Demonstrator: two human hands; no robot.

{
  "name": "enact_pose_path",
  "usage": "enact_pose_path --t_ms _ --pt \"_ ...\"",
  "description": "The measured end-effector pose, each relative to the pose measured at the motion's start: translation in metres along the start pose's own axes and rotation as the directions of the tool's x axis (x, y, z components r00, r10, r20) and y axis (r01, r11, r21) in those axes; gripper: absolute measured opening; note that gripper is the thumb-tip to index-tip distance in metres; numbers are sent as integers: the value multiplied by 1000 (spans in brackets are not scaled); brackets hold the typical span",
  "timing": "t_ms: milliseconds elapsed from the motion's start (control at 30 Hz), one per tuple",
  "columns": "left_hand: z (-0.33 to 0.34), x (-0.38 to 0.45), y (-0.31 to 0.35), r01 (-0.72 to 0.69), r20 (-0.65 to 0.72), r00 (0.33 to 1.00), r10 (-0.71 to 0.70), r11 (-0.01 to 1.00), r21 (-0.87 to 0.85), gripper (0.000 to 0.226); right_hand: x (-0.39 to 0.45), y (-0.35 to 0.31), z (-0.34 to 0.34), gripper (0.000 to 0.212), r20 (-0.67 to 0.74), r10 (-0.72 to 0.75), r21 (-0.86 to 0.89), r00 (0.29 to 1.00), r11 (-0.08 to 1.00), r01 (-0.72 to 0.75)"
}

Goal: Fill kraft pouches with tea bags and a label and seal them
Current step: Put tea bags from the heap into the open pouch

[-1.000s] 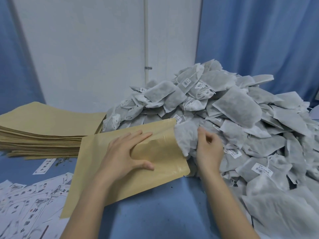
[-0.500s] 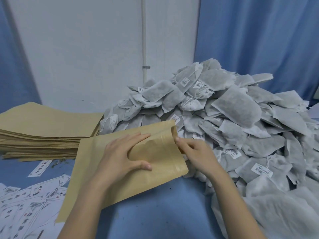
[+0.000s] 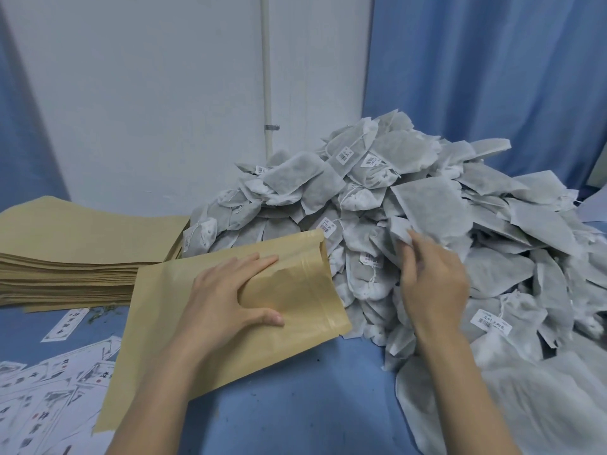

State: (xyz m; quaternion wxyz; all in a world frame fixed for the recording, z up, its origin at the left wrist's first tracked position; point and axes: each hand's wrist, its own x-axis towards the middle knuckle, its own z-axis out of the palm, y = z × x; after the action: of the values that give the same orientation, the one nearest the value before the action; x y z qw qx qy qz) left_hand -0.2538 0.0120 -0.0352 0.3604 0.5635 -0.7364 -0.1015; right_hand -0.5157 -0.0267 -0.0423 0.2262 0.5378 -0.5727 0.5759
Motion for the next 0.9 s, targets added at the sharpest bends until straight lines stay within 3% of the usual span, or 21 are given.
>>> enact_pose_path --t_ms 100,200,300,367,433,533,700,800,900 --pt "-2 -1 0 5 -12 1000 -5 1000 10 85 -3 -23 1 19 -13 -36 165 999 986 37" --pt "-5 -1 -2 3 -46 999 -3 1000 -8 85 -2 -32 -2 10 111 74 402 991 909 -113" --pt "-6 -1 -3 7 -69 998 -9 1000 -30 85 0 -27 0 28 340 310 472 888 760 -446" --pt "-7 -1 -4 7 -74 997 -9 1000 -28 84 1 -20 3 29 462 392 483 796 641 -596" --pt "-8 -1 -4 2 -84 996 -5 1000 -29 84 3 -17 5 21 543 432 519 720 502 -692" --pt "-9 -1 -4 7 -91 996 -9 1000 -28 83 4 -12 4 31 561 464 524 686 442 -728" --pt "-12 -2 0 -10 -67 998 7 999 -45 81 4 -8 0 19 682 243 508 689 520 -687" --pt "-12 -2 3 -65 19 998 67 994 -90 79 2 -22 -4 19 770 13 534 638 534 -656" --pt "-9 -2 6 -131 61 988 139 985 -117 80 -6 -43 -4 11 818 -126 482 561 683 -549"
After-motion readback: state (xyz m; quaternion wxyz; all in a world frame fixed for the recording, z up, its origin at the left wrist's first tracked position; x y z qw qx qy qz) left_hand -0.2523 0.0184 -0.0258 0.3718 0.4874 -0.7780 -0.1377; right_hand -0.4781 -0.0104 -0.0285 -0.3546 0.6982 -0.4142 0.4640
